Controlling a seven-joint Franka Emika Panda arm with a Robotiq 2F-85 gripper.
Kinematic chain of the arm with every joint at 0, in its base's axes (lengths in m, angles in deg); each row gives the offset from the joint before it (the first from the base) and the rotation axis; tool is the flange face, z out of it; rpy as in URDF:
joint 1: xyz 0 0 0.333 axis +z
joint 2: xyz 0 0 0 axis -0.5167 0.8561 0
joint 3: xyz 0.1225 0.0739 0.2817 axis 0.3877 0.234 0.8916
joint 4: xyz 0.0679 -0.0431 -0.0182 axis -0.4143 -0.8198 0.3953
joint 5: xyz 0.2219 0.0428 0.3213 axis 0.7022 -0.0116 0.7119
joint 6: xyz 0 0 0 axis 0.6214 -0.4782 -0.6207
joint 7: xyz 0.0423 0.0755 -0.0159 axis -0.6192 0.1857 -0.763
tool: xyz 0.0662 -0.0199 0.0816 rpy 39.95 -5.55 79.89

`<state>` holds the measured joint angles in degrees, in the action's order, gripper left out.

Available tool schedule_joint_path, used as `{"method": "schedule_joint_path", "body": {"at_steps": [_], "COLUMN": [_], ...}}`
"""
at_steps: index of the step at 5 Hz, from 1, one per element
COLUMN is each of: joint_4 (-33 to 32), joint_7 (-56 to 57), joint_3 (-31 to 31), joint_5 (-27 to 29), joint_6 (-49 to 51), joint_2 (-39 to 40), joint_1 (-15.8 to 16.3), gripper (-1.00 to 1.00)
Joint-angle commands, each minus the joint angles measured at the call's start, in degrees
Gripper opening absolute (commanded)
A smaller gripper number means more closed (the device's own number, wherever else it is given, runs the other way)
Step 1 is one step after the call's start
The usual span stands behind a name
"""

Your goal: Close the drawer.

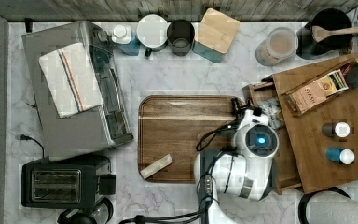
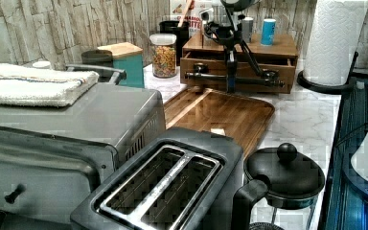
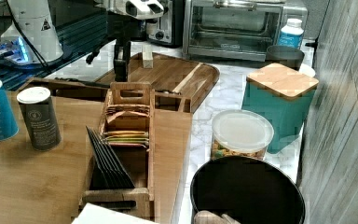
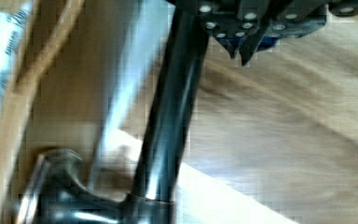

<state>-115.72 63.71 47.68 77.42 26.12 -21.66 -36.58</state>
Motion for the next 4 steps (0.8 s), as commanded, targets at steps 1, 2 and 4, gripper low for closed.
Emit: {"method": "schedule_joint_path", "body": {"at_steps": [1,2,4], "joint_4": [20.6,21.3,19.1], "joint_7": [23.2,18.2,13.6], "joint_3": [-9.6,-11.0,-11.2], "joint_5": [13.9,8.1,3.5], "joint_6": [-8.9,-11.5,-8.3], "joint_2": [7.0,7.7,4.1], "joint_1": [-6.0,-5.5,-4.4], "gripper": [-1.00,-1.00,-1.00]}}
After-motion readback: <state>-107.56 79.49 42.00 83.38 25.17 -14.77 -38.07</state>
